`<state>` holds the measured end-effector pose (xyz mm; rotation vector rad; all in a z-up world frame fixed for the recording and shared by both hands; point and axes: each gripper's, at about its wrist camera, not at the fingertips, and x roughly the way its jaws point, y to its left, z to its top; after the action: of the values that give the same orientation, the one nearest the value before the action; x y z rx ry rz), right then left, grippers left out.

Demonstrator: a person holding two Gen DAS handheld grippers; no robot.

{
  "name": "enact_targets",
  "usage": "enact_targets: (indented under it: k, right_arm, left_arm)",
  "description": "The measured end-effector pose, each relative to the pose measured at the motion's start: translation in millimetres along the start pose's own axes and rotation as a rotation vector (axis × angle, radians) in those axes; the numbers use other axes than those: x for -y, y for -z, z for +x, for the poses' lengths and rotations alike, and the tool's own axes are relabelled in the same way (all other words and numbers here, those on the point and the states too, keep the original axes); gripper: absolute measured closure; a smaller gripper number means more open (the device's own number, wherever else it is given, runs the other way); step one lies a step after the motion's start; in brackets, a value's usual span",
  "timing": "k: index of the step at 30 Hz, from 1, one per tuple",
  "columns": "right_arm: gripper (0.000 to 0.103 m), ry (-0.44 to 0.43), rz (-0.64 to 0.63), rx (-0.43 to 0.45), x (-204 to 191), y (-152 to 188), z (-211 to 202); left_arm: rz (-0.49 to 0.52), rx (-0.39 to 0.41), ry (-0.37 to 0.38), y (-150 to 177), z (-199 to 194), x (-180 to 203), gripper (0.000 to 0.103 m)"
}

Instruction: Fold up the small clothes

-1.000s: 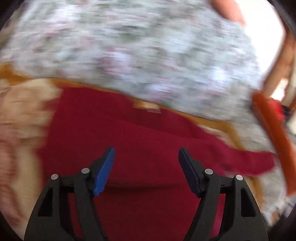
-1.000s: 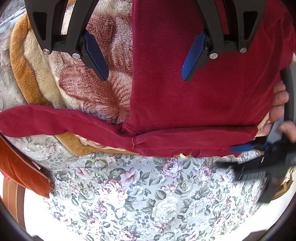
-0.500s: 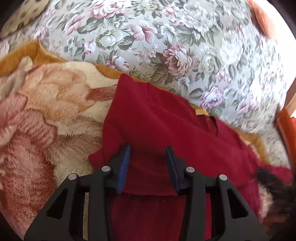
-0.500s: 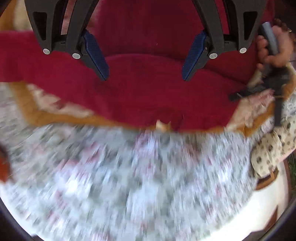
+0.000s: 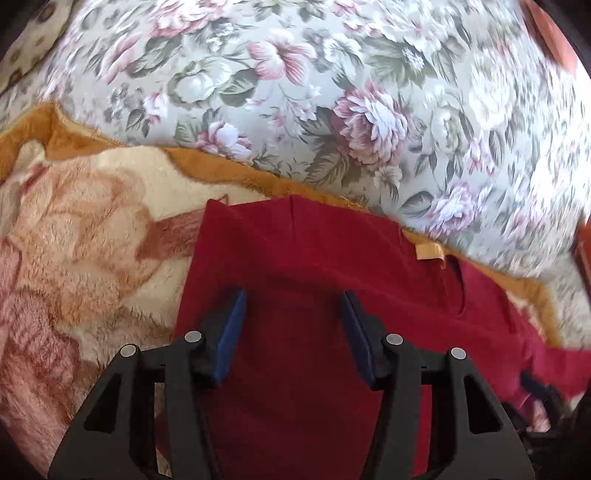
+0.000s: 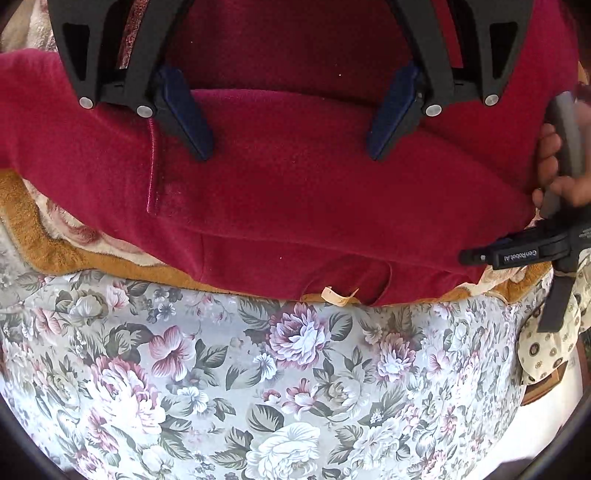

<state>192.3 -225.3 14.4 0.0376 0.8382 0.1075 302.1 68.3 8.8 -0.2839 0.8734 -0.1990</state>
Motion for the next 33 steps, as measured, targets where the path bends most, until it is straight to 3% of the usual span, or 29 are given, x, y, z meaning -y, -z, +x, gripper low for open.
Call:
enact_targets:
  k: [2,3,7,9,11,12,15,19,22,24,25,27,28,29,31,33]
  right_arm:
    - [0.019,0.003,-0.004,-0.008,-0.3,-3.2,-1.9]
    - [0.024,0.017,-0.002,0.007,-0.8,-6.3,-6.6]
    - [0.026,0.064,-0.015,0.149,-8.2,-28.6,-27.6]
    - [0.024,0.067,-0.011,0.115,-8.3,-34.9,-10.1]
    - [0.023,0.047,0.021,-0.067,-1.0,-32.4,35.2]
    - [0.019,0.036,0.02,-0.038,-0.3,-33.7,33.6]
    - [0.012,0.038,-0.004,-0.028,-5.4,-31.6,32.9]
    - [0.012,0.036,-0.002,-0.006,-5.8,-27.2,27.2]
    - [0.014,0.032,0.0,-0.02,-3.1,-26.7,24.6]
    - [0.026,0.092,-0.011,-0.013,-3.0,-26.3,15.8]
    - [0.027,0.146,-0.009,0.005,-6.8,-22.7,3.5]
    - [0.025,0.124,-0.01,0.046,-16.5,-8.2,-14.5]
    - [0.023,0.116,-0.021,0.027,-20.3,3.6,-16.7]
    - [0.022,0.14,-0.052,-0.05,-24.6,15.4,-7.1]
    - [0.022,0.156,-0.055,-0.03,-24.9,21.4,-17.4]
    - [0.023,0.202,0.023,-0.056,-15.6,23.3,-35.5]
  left_arm:
    - [-0.023,0.021,0.026,1.8,-4.1,-6.3,0.051]
    - [-0.038,0.028,0.042,2.3,-5.2,-10.2,0.051]
    - [-0.07,0.052,0.067,7.2,-11.9,-17.1,0.051]
    - [-0.056,0.052,0.036,8.8,-14.1,-9.7,0.051]
    - [-0.05,0.036,-0.002,11.8,-18.2,-0.7,0.051]
    - [-0.046,0.02,-0.013,14.1,-24.3,3.2,0.05]
    - [-0.061,0.032,0.035,31.2,-45.0,11.1,0.034]
    - [-0.017,0.054,0.045,64.6,-54.5,15.6,0.034]
    - [-0.057,0.063,0.102,66.5,-57.0,6.7,0.032]
    - [-0.076,0.066,0.126,66.2,-56.7,3.0,0.032]
    - [-0.073,0.068,0.125,66.4,-57.1,4.0,0.032]
    - [-0.069,0.075,0.129,67.5,-57.3,4.3,0.032]
    - [-0.074,0.077,0.137,67.6,-56.9,2.7,0.032]
    - [-0.079,0.08,0.145,67.7,-56.7,1.4,0.032]
    - [-0.091,0.085,0.17,67.9,-57.3,-2.3,0.032]
    - [-0.135,0.092,0.234,67.8,-58.1,-12.4,0.032]
